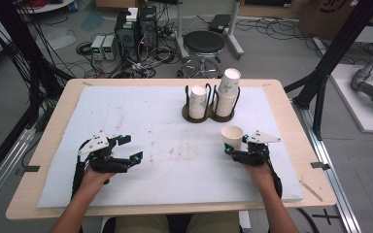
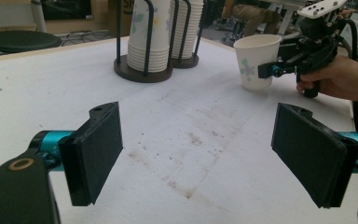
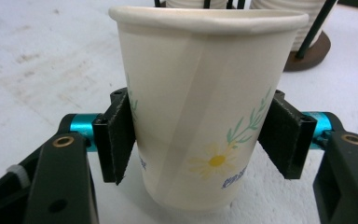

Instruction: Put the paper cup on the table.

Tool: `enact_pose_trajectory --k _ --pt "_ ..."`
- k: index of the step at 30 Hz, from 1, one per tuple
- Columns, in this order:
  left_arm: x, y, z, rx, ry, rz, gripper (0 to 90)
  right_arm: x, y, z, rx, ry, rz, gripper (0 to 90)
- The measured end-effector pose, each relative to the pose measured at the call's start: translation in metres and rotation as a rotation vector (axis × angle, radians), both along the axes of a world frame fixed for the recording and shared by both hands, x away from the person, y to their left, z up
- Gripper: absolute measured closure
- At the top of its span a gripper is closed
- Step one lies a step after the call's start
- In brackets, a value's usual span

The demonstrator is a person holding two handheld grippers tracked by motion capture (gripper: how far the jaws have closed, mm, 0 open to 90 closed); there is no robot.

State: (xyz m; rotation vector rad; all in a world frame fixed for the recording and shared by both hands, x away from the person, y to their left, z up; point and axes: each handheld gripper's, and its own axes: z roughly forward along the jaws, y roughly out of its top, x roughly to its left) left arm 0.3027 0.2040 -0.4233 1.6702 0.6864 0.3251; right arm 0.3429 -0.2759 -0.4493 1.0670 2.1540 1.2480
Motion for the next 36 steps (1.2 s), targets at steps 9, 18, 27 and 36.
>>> enact_pose_trajectory --k 9,18,27,36 --pt "0.001 -0.001 -0.001 0.001 0.007 0.002 16.4 -0.005 -0.008 0.0 -0.033 0.038 0.024 33.4" --pt "0.003 -0.001 -0.002 0.009 0.017 0.005 16.4 -0.008 -0.011 0.0 -0.041 0.084 0.031 20.9" --pt "0.002 0.004 0.0 -0.003 0.016 0.027 16.1 -0.03 -0.02 0.016 -0.001 0.067 0.033 20.8" --pt "-0.001 0.01 0.005 -0.019 0.009 0.034 16.1 -0.056 -0.027 0.038 0.043 0.004 0.075 20.8"
